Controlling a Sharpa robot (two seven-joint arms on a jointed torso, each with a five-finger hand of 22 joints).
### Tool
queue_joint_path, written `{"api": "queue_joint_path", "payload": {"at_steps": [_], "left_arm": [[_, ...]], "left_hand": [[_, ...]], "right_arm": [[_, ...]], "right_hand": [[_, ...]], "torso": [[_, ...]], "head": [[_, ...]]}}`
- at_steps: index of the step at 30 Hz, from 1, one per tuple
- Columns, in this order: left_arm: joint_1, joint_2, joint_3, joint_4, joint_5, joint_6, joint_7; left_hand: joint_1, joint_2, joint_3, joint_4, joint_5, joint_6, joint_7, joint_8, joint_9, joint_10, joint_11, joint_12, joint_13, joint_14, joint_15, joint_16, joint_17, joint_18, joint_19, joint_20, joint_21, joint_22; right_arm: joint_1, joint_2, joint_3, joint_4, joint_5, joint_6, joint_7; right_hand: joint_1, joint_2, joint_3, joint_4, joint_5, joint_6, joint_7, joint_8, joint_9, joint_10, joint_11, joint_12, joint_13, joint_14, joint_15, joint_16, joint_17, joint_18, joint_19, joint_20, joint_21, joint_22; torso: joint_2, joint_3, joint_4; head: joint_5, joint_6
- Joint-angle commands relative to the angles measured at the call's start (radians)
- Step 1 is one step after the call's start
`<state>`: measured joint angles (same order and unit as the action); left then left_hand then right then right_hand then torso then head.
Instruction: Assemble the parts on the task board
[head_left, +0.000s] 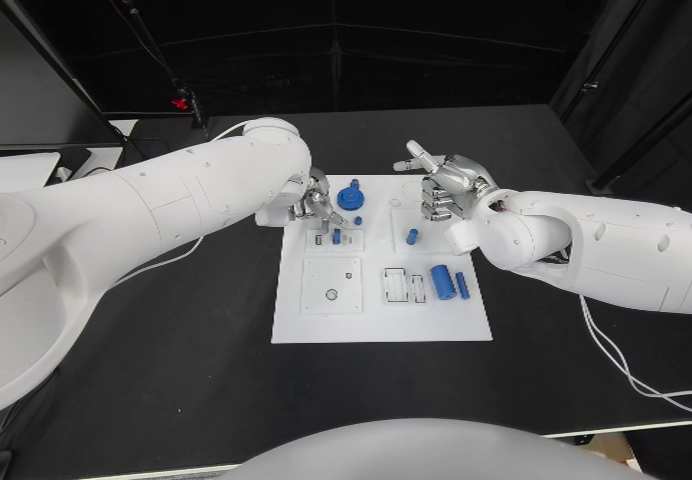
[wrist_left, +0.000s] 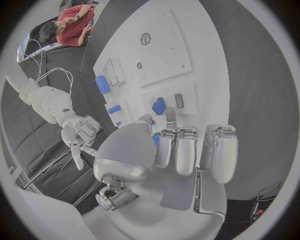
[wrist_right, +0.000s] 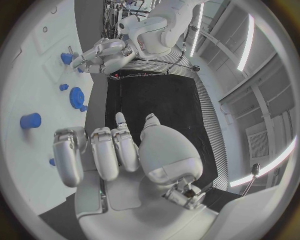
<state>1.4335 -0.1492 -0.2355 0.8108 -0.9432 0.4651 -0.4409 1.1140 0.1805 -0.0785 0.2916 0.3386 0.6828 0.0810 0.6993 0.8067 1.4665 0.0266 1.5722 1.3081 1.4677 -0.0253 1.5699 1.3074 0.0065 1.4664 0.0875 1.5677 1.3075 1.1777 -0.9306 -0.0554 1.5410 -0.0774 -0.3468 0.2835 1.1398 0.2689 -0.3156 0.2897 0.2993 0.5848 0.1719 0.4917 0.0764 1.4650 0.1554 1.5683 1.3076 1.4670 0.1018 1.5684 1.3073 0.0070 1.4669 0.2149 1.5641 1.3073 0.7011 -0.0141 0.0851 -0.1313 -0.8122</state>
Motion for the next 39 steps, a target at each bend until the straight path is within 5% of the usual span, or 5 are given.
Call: {"api": "queue_joint_path", "payload": {"at_steps": [1,39], "left_arm": [[-0.001,0.003,0.001,-0.005,-0.004,-0.016,0.013],[-0.016,0.011,0.001,-0.012,0.005,0.002,0.025]], "left_hand": [[0.012,0.001,0.01,0.0,0.007,0.001,0.001,-0.006,-0.002,0.104,-0.005,-0.001,0.263,0.103,-0.007,0.001,0.263,-0.007,0.104,-0.002,0.003,0.263],[0.086,-0.011,0.036,-0.003,0.016,0.005,0.002,-0.037,-0.016,0.104,-0.004,-0.001,0.263,0.103,-0.006,0.001,0.263,-0.007,0.104,-0.001,0.003,0.263]], "right_arm": [[0.001,0.001,0.001,0.002,0.001,-0.002,0.009],[0.001,0.008,0.001,0.0,0.001,-0.002,0.009]], "right_hand": [[0.0,0.008,0.003,0.002,0.004,-0.004,0.057,0.006,-0.002,0.106,0.001,0.003,0.263,0.104,-0.003,0.002,0.263,-0.003,0.09,-0.006,-0.004,0.257],[0.0,0.008,0.003,0.002,0.004,-0.004,0.057,0.006,-0.002,0.106,0.001,0.003,0.263,0.104,-0.003,0.002,0.263,-0.003,0.09,-0.006,-0.004,0.257]], "torso": [[0.0,0.0003,0.0],[-0.001,-0.0001,-0.0009]], "head": [[0.0,-0.003],[-0.009,-0.01]]}}
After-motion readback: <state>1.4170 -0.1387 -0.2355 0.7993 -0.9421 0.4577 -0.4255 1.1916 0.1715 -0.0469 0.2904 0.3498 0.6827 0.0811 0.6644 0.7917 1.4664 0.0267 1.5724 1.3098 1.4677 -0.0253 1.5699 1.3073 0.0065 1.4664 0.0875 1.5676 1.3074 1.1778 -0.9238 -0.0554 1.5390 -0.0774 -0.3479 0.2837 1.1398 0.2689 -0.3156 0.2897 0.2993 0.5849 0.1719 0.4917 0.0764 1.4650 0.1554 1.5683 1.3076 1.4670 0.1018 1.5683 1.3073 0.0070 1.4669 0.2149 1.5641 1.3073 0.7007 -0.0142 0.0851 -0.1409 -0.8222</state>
